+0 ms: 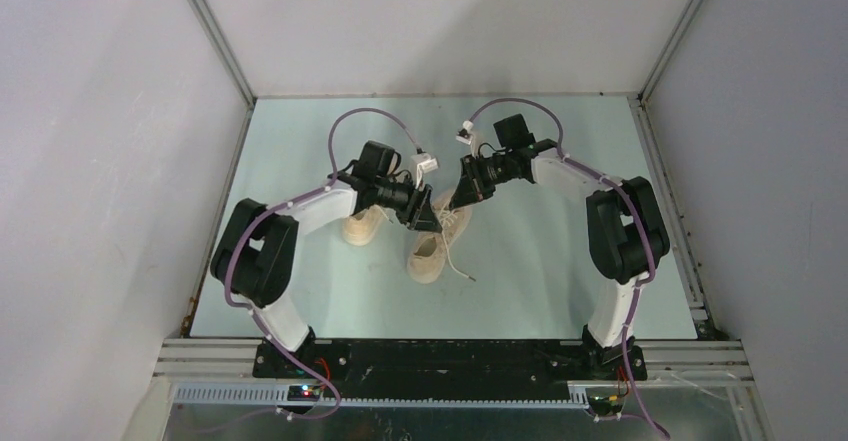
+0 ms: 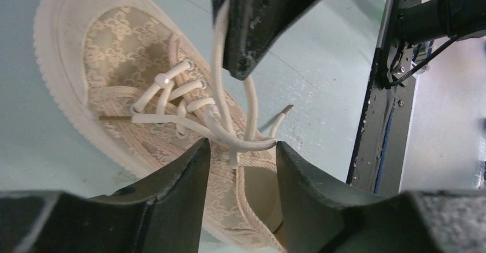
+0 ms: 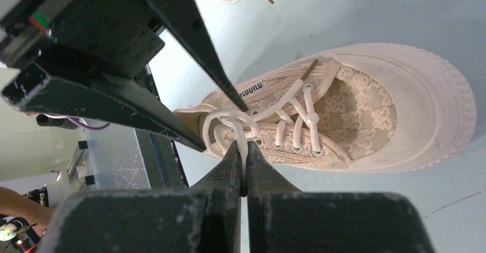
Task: Tie the shoes
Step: Wrap the shoelace around the shoelace.
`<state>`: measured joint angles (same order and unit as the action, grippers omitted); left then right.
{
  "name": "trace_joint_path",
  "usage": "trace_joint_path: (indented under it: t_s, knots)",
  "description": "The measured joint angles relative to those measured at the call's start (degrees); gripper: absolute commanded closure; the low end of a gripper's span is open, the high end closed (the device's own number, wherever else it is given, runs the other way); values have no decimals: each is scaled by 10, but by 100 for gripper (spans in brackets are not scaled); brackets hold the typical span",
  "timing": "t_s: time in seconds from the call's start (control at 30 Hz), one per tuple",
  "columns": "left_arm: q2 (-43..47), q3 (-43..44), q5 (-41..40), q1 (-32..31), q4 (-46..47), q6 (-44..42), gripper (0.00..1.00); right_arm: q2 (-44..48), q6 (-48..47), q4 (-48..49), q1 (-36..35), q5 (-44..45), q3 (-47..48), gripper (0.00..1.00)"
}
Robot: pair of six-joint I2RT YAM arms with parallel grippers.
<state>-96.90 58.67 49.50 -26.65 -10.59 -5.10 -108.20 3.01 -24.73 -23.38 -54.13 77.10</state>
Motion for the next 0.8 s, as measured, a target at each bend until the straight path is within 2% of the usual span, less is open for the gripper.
trace_joint_path:
  t_s: [0.43,0.8]
  knots:
    - [-45,92,30,31,-89,-18,47,2,-11,-4,-7,1,1,100]
    - [-79,139,41,24,-178,-107,46,3,-10,-4,-9,3,1,100]
